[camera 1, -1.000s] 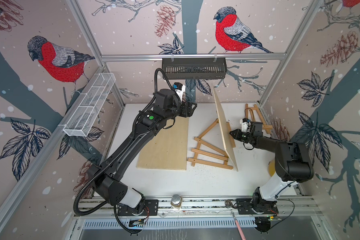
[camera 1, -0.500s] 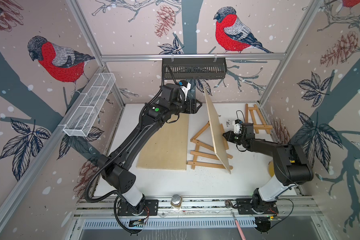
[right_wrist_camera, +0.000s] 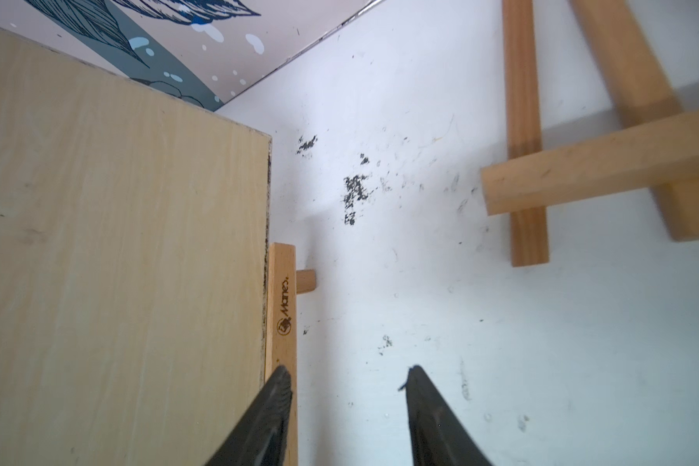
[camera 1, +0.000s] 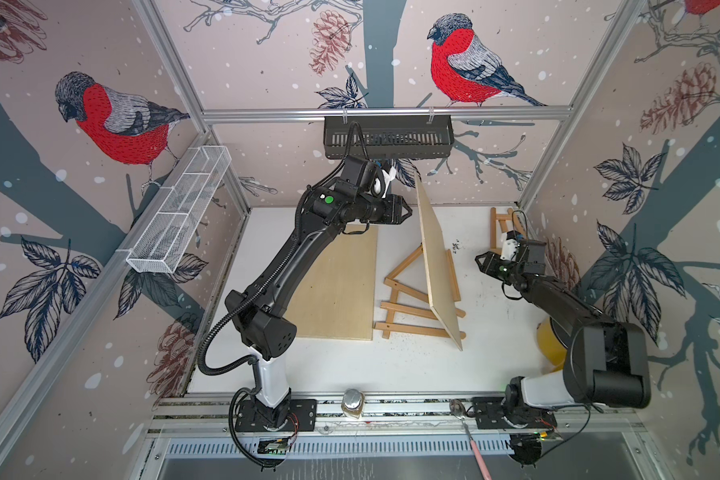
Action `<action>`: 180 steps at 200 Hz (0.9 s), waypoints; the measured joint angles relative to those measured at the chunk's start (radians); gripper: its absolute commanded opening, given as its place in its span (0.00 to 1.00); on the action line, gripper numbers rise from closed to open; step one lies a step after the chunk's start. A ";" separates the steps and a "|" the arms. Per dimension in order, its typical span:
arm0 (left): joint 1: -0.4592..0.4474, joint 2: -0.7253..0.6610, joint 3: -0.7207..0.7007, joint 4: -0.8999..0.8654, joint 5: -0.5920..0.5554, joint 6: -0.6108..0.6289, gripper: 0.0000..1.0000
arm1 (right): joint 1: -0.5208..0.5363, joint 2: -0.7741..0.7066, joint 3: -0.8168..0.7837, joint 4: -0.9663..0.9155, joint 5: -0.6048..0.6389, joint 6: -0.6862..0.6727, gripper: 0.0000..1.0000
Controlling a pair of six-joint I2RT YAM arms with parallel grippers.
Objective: Disassemble the easel
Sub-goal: Adjust the easel at the center of the board, then pick up the drawing board from the easel.
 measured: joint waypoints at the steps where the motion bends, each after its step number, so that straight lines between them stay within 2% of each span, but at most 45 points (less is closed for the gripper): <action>1: -0.002 0.004 0.008 -0.005 0.000 0.000 0.56 | 0.000 -0.001 0.001 -0.001 0.000 -0.001 0.48; 44: -0.049 0.128 0.220 -0.134 -0.014 -0.003 0.56 | 0.006 -0.042 0.001 -0.035 -0.029 -0.021 0.48; 81: -0.068 0.154 0.219 -0.205 -0.047 -0.022 0.54 | 0.007 -0.090 -0.016 -0.040 -0.050 -0.022 0.49; 180: -0.095 0.235 0.262 -0.164 -0.034 -0.076 0.41 | 0.008 -0.124 -0.034 -0.038 -0.086 -0.022 0.49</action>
